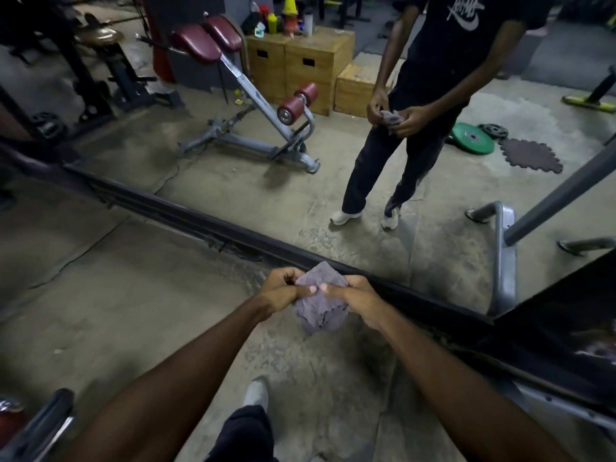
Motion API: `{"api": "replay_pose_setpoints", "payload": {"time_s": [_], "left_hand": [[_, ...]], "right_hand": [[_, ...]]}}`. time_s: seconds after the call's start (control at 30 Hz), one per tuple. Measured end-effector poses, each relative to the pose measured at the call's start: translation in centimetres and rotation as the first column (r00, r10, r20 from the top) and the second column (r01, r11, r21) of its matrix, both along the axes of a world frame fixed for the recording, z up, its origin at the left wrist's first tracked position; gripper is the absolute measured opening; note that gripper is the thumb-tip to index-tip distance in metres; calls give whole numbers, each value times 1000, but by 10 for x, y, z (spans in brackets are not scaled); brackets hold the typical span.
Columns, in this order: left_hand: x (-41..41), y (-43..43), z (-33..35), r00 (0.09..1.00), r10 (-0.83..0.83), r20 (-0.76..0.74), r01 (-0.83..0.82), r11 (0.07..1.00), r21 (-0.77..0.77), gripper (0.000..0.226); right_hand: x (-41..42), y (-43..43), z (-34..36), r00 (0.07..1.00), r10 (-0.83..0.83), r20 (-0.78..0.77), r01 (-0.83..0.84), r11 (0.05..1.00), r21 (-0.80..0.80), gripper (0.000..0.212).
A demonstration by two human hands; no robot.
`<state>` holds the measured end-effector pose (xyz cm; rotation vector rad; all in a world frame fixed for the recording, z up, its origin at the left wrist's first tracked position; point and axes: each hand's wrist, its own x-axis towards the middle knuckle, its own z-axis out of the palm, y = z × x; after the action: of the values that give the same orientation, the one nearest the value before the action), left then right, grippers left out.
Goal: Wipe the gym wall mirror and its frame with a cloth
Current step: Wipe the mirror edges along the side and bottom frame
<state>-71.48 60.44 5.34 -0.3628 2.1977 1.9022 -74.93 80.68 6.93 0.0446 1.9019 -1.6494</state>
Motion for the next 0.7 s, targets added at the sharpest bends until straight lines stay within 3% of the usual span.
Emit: {"api": "replay_pose_setpoints", "payload": {"time_s": [0.1, 0.2, 0.27, 0.33, 0.4, 0.47, 0.53, 0.6, 0.7], "left_hand": [[1, -25, 5, 999, -22, -37, 20, 999, -37, 19], [-1, -47, 8, 992, -103, -78, 91, 985, -148, 24], [-7, -69, 5, 992, -67, -106, 47, 982, -181, 22], [-15, -99, 2, 992, 111, -66, -118, 987, -105, 21], [-17, -132, 7, 937, 283, 205, -299, 953, 53, 21], [-18, -166, 15, 855, 214, 472, -379, 879, 288, 43], [-23, -210, 22, 842, 220, 493, -442, 805, 395, 47], [-27, -248, 27, 835, 285, 471, -464, 825, 324, 27], [-28, -303, 29, 834, 359, 418, -481, 846, 232, 14]], "right_hand": [[-7, -14, 10, 994, 95, -45, -91, 993, 82, 12], [-20, -40, 21, 940, 310, -139, -262, 922, 283, 16], [-29, -72, 22, 845, 482, -233, -344, 822, 453, 23], [-39, -111, 22, 705, 638, -310, -329, 681, 654, 28], [-45, -150, 22, 563, 750, -348, -243, 553, 797, 33], [-46, -186, 21, 474, 784, -401, -198, 539, 819, 36], [-45, -230, 23, 390, 808, -441, -179, 536, 825, 33], [-44, -270, 22, 340, 820, -461, -212, 544, 812, 47], [-50, -323, 22, 401, 772, -494, -358, 628, 691, 81]]}}
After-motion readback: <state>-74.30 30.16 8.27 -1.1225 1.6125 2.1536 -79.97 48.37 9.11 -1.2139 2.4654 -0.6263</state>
